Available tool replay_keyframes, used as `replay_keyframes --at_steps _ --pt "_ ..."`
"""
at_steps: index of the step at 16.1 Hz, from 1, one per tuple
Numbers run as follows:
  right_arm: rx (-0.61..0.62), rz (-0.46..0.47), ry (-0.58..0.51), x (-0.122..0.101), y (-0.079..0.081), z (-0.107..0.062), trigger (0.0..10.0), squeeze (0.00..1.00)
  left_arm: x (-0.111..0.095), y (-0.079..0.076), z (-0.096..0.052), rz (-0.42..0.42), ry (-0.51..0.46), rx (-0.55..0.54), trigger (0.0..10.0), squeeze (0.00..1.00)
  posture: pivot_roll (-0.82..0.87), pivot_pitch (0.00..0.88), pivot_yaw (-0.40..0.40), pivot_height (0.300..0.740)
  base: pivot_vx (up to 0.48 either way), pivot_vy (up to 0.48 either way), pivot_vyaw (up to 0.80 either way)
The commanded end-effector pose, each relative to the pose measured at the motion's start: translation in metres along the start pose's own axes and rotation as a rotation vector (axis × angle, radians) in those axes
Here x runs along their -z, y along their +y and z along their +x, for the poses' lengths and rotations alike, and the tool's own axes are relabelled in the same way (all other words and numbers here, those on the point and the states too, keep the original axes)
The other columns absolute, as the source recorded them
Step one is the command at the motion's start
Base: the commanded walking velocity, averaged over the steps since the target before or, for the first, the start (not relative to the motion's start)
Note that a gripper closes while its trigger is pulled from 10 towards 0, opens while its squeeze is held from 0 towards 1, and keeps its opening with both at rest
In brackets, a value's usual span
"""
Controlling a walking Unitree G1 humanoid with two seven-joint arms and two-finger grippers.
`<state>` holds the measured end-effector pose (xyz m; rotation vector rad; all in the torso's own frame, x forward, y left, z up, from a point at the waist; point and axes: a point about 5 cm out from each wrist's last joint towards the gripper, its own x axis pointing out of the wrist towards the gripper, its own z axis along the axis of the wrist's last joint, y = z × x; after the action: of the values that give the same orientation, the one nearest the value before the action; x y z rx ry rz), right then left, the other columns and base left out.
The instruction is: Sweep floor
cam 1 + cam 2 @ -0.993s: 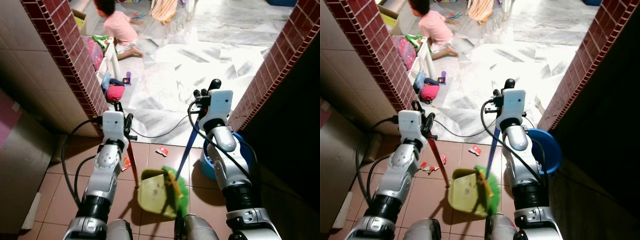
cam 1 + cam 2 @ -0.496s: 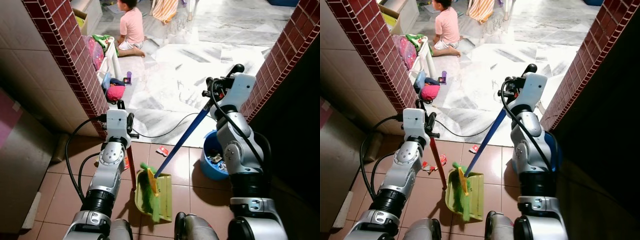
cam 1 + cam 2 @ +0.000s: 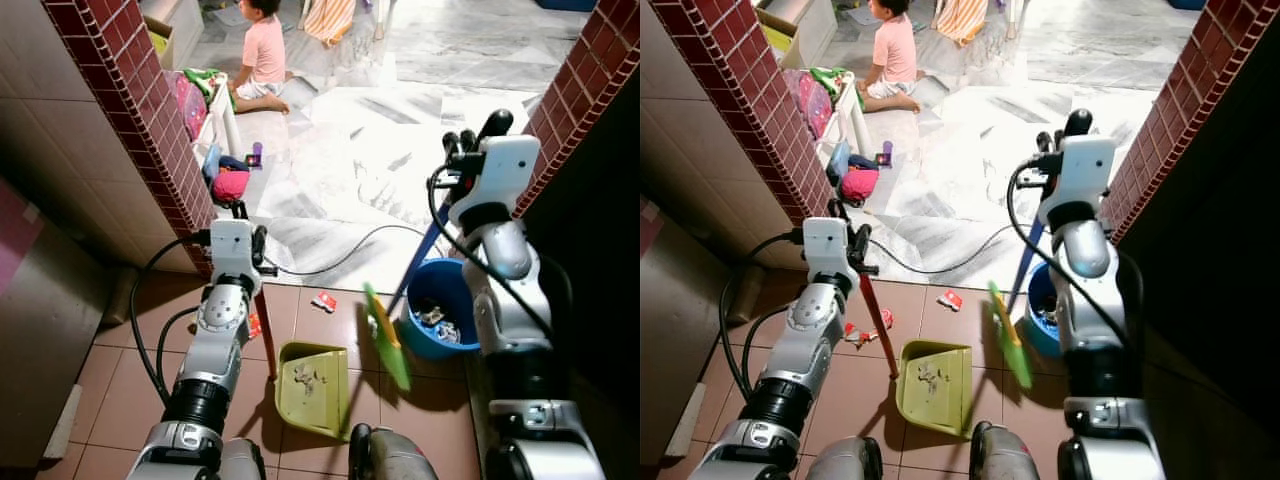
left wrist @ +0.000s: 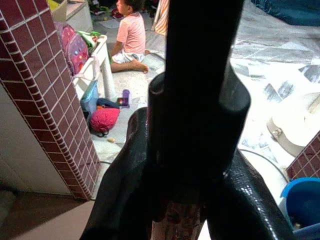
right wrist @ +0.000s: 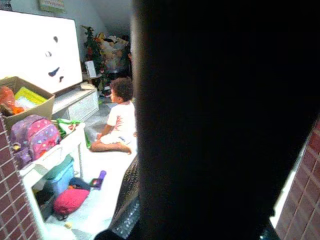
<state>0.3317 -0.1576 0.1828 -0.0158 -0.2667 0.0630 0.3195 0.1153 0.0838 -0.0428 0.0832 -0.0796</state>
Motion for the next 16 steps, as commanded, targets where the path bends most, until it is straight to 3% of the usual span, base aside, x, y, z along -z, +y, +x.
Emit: replay_keyframes --at_steps 1,5,8,10,12,16 --pt "0.010 0.033 0.033 0.014 0.005 -0.010 10.0 0.00 -0.002 0.002 -0.002 -0.069 0.000 0.013 10.0 0.00 -0.07 0.082 0.033 0.740 0.000 0.000 0.00" --pt "0.051 0.100 0.105 0.040 0.018 -0.027 10.0 0.00 -0.015 0.007 -0.002 -0.034 -0.075 0.034 10.0 0.00 -0.06 0.014 0.076 0.740 0.000 0.000 0.00" --pt "0.050 0.090 0.140 0.050 0.024 -0.032 10.0 0.00 -0.017 0.009 0.000 0.006 -0.080 0.055 10.0 0.00 -0.06 0.000 0.068 0.740 0.000 0.000 0.00" --pt "0.085 0.034 0.205 0.061 0.016 -0.040 10.0 0.00 -0.023 0.007 0.001 0.016 -0.086 0.091 10.0 0.00 -0.07 0.000 0.046 0.740 0.000 0.000 0.00" --pt "0.126 0.059 0.254 0.070 0.010 -0.049 10.0 0.00 -0.022 0.007 -0.003 0.026 -0.087 0.099 10.0 0.00 -0.06 0.000 0.058 0.740 0.000 0.000 0.00" --pt "0.126 0.066 0.263 0.080 0.012 -0.056 10.0 0.00 -0.004 0.009 -0.015 0.001 -0.042 0.085 10.0 0.00 -0.08 0.000 0.123 0.740 0.000 0.000 0.00"
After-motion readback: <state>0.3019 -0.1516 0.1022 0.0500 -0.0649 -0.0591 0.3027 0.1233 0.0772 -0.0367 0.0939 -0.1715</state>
